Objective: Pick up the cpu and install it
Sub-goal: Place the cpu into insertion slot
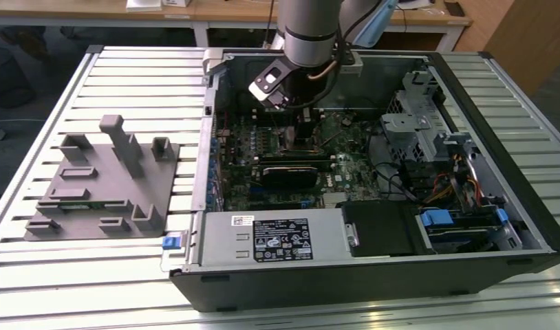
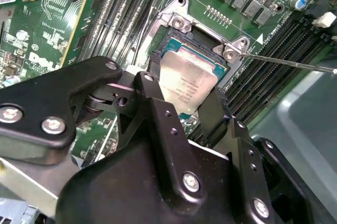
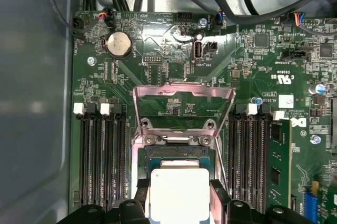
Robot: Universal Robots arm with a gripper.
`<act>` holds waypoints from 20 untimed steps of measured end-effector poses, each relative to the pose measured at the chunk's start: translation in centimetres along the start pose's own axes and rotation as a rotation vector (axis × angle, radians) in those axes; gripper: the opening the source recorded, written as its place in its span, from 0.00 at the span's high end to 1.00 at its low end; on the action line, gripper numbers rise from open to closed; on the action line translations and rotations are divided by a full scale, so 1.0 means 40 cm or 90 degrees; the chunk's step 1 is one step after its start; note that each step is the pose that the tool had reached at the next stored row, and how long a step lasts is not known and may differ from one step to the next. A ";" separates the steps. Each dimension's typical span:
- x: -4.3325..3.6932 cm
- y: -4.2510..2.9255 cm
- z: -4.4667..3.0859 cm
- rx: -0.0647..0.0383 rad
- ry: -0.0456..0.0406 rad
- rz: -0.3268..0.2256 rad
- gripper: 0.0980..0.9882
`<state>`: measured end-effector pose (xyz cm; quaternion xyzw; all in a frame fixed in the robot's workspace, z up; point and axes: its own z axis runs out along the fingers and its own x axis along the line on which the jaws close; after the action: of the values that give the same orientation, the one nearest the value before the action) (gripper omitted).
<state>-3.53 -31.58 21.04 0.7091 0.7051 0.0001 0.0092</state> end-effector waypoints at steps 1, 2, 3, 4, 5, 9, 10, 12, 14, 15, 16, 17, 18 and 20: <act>0.001 0.000 0.003 0.000 0.0001 0.002 0.51; 0.001 0.000 0.005 0.000 0.0001 0.004 0.51; 0.003 0.000 0.007 0.000 0.0000 0.007 0.51; 0.003 0.000 0.009 0.000 0.0000 0.011 0.51; 0.004 0.000 0.011 0.000 0.0000 0.013 0.51; 0.004 0.000 0.022 0.000 0.0000 0.014 0.51; 0.004 0.000 0.024 0.000 0.0000 0.014 0.51; 0.004 0.000 0.029 0.000 -0.0001 0.014 0.51; 0.005 -0.001 0.033 0.000 -0.0001 0.014 0.51; 0.005 -0.001 0.034 0.000 -0.0001 0.014 0.51; 0.006 -0.001 0.035 0.000 -0.0001 0.014 0.51; 0.006 -0.001 0.035 0.000 -0.0002 0.014 0.51; 0.007 -0.001 0.036 0.000 -0.0001 0.014 0.51; 0.008 -0.001 0.038 0.000 -0.0003 0.014 0.51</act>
<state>-3.54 -31.28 19.53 0.7167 0.6973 -0.0001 0.0092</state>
